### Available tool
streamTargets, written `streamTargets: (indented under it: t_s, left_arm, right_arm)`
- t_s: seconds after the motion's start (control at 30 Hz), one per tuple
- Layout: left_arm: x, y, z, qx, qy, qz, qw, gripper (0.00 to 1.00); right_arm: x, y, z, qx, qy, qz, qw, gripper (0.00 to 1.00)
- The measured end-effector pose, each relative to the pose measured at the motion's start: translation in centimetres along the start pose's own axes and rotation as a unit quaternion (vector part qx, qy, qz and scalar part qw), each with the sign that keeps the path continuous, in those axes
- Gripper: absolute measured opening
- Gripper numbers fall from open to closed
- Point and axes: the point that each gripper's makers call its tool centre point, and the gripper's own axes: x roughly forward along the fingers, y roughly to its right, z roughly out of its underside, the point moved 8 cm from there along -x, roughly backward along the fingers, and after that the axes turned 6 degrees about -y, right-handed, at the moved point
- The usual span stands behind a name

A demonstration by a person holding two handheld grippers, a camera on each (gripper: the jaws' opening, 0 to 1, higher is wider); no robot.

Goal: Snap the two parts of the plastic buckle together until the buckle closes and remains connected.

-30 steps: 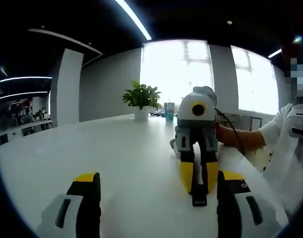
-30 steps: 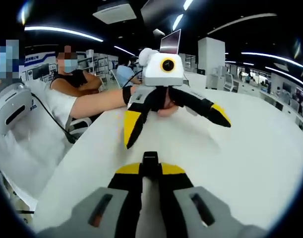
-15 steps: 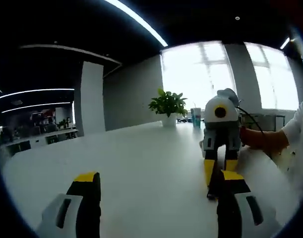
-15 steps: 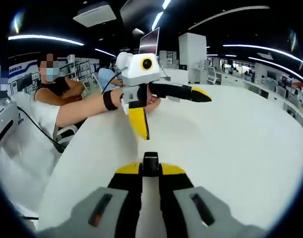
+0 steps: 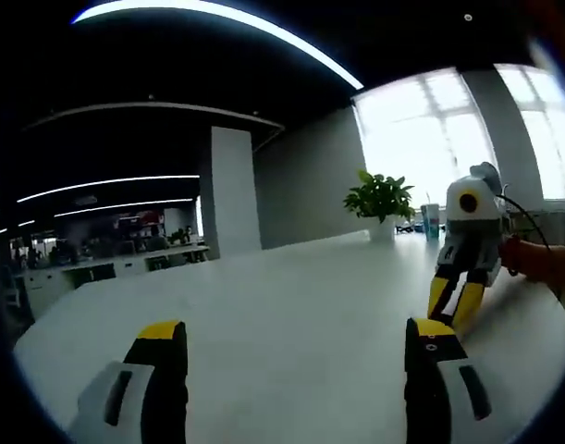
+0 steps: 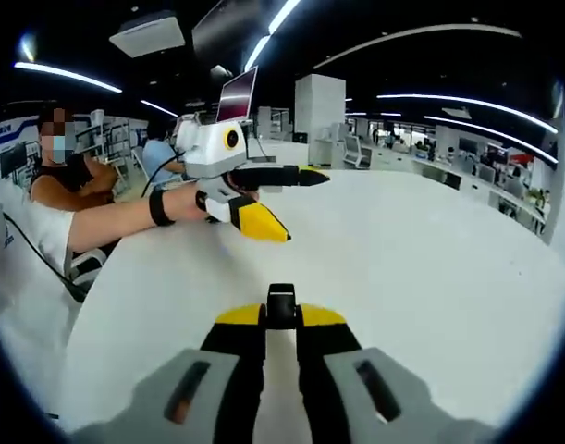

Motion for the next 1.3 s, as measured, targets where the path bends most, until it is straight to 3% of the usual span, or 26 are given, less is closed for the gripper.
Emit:
streamTargets:
  t_s: [0.2, 0.57, 1.3]
  left_arm:
    - [-0.2, -0.4, 0.0, -0.001, 0.003, -0.013, 0.9999, 0.99]
    - [0.0, -0.4, 0.0, -0.015, 0.009, -0.008, 0.9998, 0.99]
    - [0.3, -0.6, -0.2, -0.022, 0.014, 0.007, 0.9996, 0.99]
  right_arm:
    - [-0.3, 0.5, -0.2, -0.001, 0.009, 0.019, 0.9998, 0.1]
    - [-1.1, 1.7, -0.4, 0.011, 0.031, 0.061, 0.9976, 0.1]
    - [-0.7, 1.4, -0.3, 0.004, 0.03, 0.043, 0.9986, 0.1]
